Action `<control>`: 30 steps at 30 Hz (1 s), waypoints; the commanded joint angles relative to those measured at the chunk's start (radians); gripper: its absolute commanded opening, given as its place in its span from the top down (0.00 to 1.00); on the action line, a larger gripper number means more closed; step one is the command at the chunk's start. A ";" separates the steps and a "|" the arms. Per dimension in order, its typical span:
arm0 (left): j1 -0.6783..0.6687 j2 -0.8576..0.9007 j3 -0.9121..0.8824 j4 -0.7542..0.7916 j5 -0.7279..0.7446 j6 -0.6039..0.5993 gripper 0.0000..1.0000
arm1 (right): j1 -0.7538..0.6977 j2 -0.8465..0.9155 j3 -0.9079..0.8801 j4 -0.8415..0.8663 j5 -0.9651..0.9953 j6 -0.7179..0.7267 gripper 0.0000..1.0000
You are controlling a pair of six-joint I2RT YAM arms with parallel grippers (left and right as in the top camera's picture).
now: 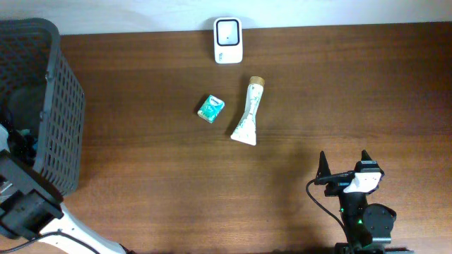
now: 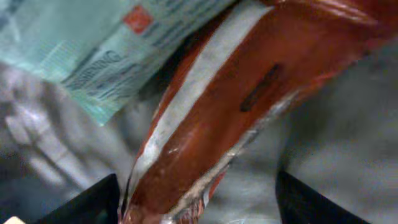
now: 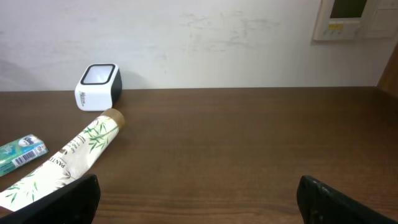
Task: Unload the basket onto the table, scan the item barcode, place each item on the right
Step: 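Reach into the basket and grasp the red snack packet with the left gripper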
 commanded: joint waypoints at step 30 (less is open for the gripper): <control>-0.055 0.082 1.414 -0.449 0.708 0.033 1.00 | 0.009 -0.008 -0.008 -0.003 0.005 0.003 0.01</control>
